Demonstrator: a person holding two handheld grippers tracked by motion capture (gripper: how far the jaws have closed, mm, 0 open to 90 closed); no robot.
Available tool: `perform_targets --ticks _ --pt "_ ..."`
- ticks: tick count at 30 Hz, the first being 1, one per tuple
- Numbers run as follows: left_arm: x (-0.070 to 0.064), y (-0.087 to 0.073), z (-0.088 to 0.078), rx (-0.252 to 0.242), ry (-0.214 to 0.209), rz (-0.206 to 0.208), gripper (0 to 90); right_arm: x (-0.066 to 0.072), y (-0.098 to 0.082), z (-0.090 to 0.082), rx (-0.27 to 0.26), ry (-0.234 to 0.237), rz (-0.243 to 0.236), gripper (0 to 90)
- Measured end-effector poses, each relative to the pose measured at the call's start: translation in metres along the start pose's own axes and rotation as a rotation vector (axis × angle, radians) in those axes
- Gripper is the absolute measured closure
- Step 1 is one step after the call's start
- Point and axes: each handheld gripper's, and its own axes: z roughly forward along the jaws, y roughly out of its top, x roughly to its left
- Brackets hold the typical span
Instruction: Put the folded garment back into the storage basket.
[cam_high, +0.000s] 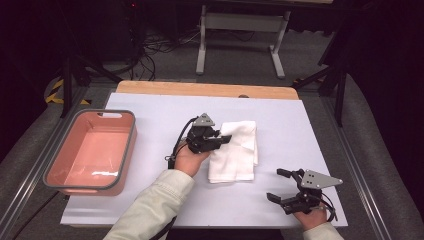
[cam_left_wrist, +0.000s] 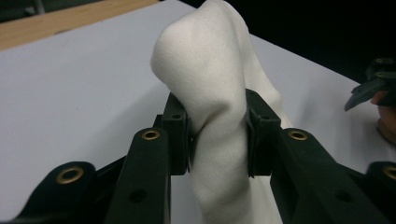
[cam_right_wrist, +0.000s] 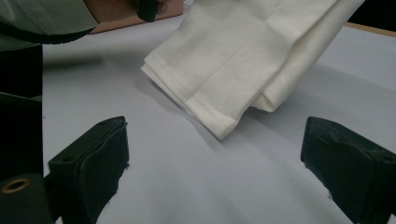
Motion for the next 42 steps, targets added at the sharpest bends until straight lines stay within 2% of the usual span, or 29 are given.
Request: perform_targets --ticks 3,8,14,21,23,25,31,38,42 --pt "-0.004 0.005 -0.009 -0.018 -0.013 0.070 67.4 0.000 0.000 0.000 0.000 0.000 -0.001 8.5" --pt "-0.008 0.013 -0.021 -0.052 -0.032 0.123 67.3 0.000 0.000 0.000 0.000 -0.001 -0.001 8.5" --pt "-0.011 0.021 -0.031 -0.100 -0.071 0.161 67.2 0.000 0.000 0.000 0.000 -0.003 -0.002 8.5" --pt "-0.014 0.027 -0.040 -0.122 -0.104 0.189 67.1 0.000 0.000 0.000 -0.001 -0.001 0.000 8.5" --pt "-0.015 0.028 -0.044 -0.119 -0.122 0.212 67.0 0.000 0.000 0.000 0.000 0.000 0.001 8.5" --pt "-0.014 0.029 -0.048 -0.118 -0.126 0.230 66.9 0.000 0.000 0.000 0.000 -0.002 0.000 8.5" --pt "-0.015 0.031 -0.059 -0.127 -0.123 0.242 67.0 0.000 0.000 0.000 -0.001 -0.003 0.001 8.5" --pt "-0.014 0.033 -0.080 -0.126 -0.098 0.276 66.9 0.000 0.000 0.000 -0.001 -0.005 -0.002 8.5" --pt "-0.012 0.034 -0.090 -0.125 -0.089 0.277 66.9 0.000 0.000 0.001 -0.002 -0.006 -0.005 8.5"
